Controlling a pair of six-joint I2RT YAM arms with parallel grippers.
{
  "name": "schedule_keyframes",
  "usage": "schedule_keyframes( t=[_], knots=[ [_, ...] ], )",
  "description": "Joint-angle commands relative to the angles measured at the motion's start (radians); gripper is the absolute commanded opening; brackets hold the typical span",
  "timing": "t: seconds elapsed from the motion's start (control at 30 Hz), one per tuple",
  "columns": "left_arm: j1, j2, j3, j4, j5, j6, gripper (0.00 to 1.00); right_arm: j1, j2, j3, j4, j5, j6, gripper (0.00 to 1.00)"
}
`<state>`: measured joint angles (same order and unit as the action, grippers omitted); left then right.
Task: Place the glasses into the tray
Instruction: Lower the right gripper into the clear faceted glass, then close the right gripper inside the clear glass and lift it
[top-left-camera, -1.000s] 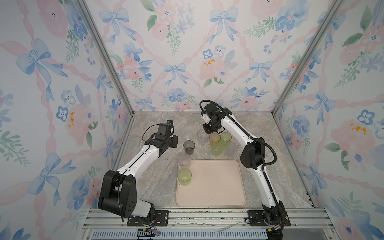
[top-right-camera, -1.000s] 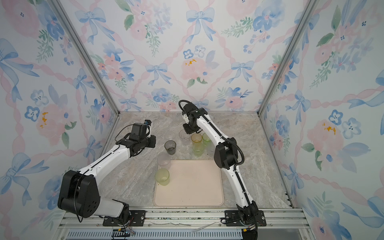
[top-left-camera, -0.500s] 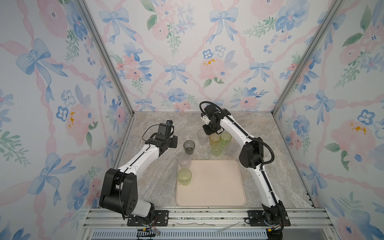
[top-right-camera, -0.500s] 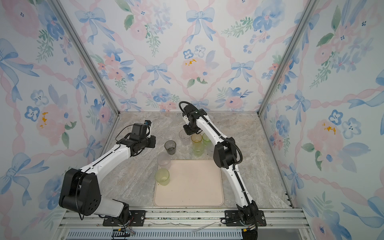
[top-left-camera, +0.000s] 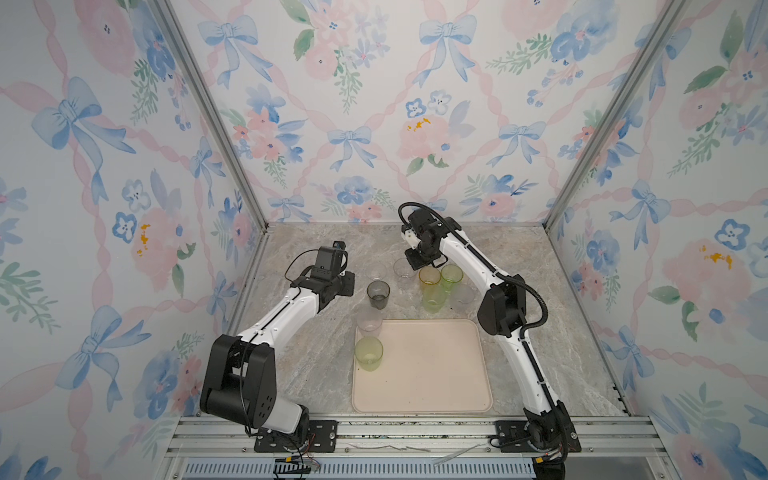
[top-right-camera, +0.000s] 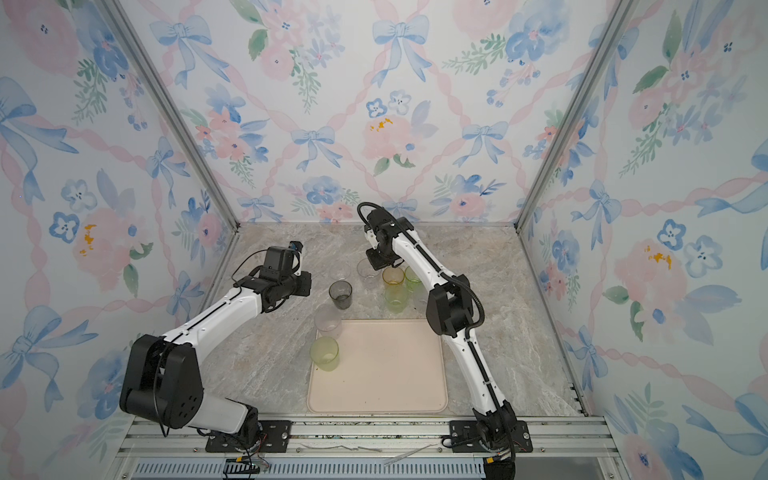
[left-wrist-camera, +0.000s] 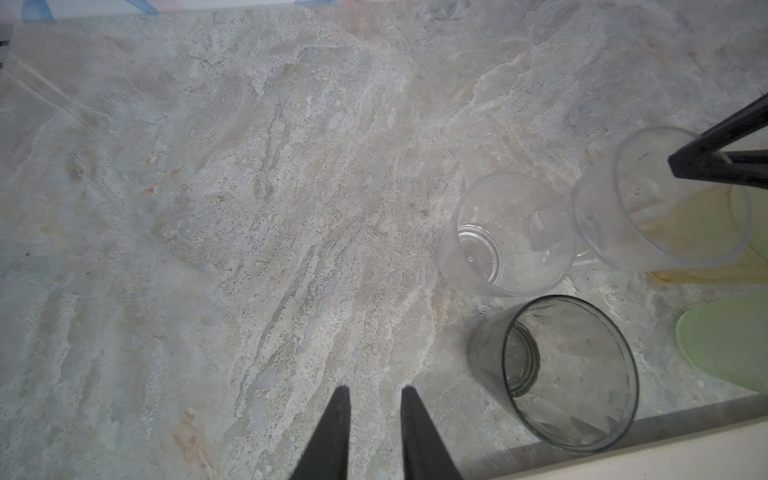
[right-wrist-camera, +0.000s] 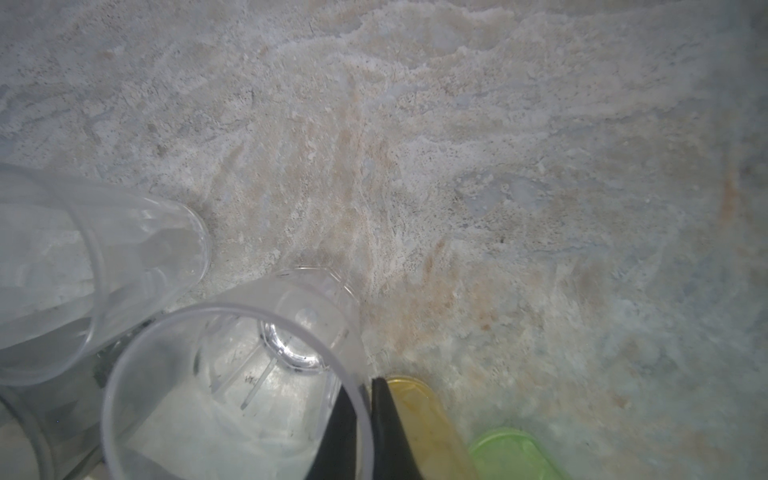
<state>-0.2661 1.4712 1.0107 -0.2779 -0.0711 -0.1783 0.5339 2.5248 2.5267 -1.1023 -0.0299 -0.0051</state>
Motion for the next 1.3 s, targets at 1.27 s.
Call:
schedule_keyframes(
  t=[1.27],
  knots=[
    [0.011,-0.050,-0.012,0.007,0.010,-0.007,0.24,0.074,-0.601,-0.472,0.238,0.091,-0.027,0.00]
  ],
)
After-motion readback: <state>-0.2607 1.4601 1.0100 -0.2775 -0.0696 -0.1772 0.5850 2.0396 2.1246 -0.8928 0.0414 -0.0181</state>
